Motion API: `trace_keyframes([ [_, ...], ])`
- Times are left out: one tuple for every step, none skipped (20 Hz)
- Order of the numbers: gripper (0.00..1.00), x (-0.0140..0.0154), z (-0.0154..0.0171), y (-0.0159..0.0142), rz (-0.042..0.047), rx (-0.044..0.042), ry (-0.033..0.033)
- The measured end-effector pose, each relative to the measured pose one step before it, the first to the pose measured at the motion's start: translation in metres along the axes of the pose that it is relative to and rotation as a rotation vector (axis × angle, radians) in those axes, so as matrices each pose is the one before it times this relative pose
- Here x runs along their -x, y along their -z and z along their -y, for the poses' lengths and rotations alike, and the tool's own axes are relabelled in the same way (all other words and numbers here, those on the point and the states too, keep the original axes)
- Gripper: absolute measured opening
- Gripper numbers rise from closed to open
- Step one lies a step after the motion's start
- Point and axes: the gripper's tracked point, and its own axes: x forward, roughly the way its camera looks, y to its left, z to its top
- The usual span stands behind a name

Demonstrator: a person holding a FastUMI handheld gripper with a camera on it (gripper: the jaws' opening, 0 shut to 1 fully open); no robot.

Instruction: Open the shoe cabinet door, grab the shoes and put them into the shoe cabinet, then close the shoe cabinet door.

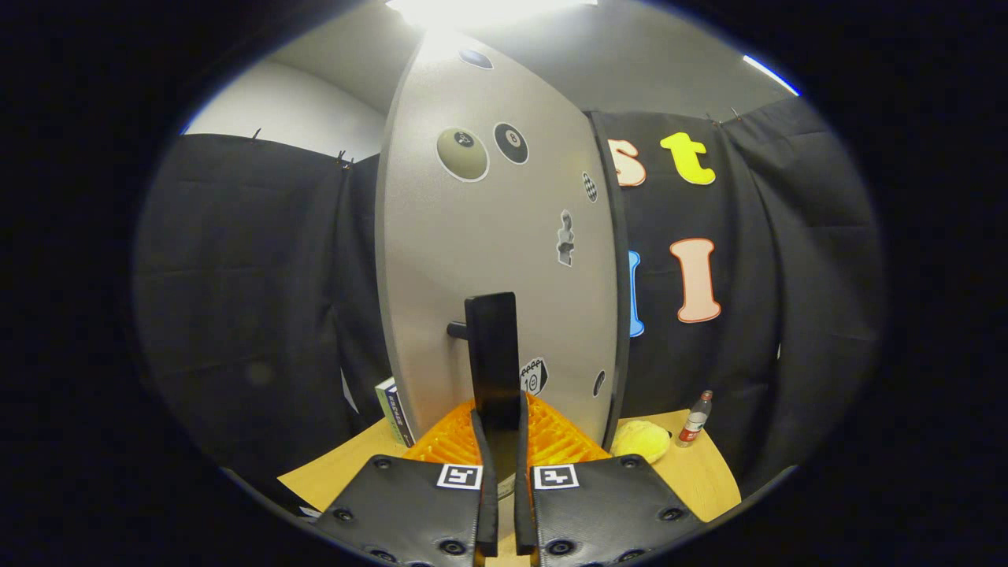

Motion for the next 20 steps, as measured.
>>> trace_keyframes([
  [0.1, 0.00095, 0.00071, 0.00078, -0.00302, -0.00384, 0.00158],
  [0.1, 0.00073, 0.00059, -0.00017, -0.00208, -0.00229, -0.00495],
  [0.1, 0.0005, 0.00063, -0.00029, -0.00108, -0.01158, -0.00841],
  [0.1, 0.00123, -0.00169, 0.00053, 0.00252, -0.01528, -0.00099],
  [0.1, 0.00014, -0.00037, -0.00037, 0.00247, -0.00631, 0.00032],
  [0.1, -0.00213, 0.00137, 0.0007, 0.00181, 0.00399, 0.00439],
  [0.09, -0.00016, 0.00287, -0.00085, 0.00079, 0.01603, 0.00393],
  [0.09, -0.00013, 0.0056, -0.00042, -0.00072, 0.01248, 0.00489],
  [0.09, 0.00195, 0.00453, -0.00023, 0.00041, 0.00324, 0.00558],
  [0.09, 0.00212, 0.00247, 0.00027, 0.00244, -0.0019, 0.00706],
  [0.09, 0.00053, 0.00299, -0.00099, 0.00603, -0.00524, 0.00977],
  [0.09, -0.00035, 0.00477, -0.00052, 0.00366, -0.00673, 0.01989],
  [0.11, -0.00065, 0.00584, -0.00134, 0.00646, -0.01519, 0.02602],
  [0.11, 0.00054, 0.00559, 0.00014, 0.00362, -0.0232, 0.03025],
  [0.11, 0.00028, 0.00522, -0.00033, -0.00002, -0.02994, 0.0366],
  [0.11, 0.00134, 0.00441, 0.00142, 0.00114, -0.01984, 0.03854],
  [0.08, -0.00091, 0.00304, -0.0011, 0.0054, -0.00487, 0.00642],
  [0.04, 0.00089, -0.00585, 0.00344, -0.02518, -0.01971, -0.02819],
  [0.04, 0.00358, -0.00861, 0.00032, 0.00083, -0.01571, -0.02102],
  [0.08, -0.00085, -0.00191, 0.00205, -0.00113, 0.00177, -0.01336],
])
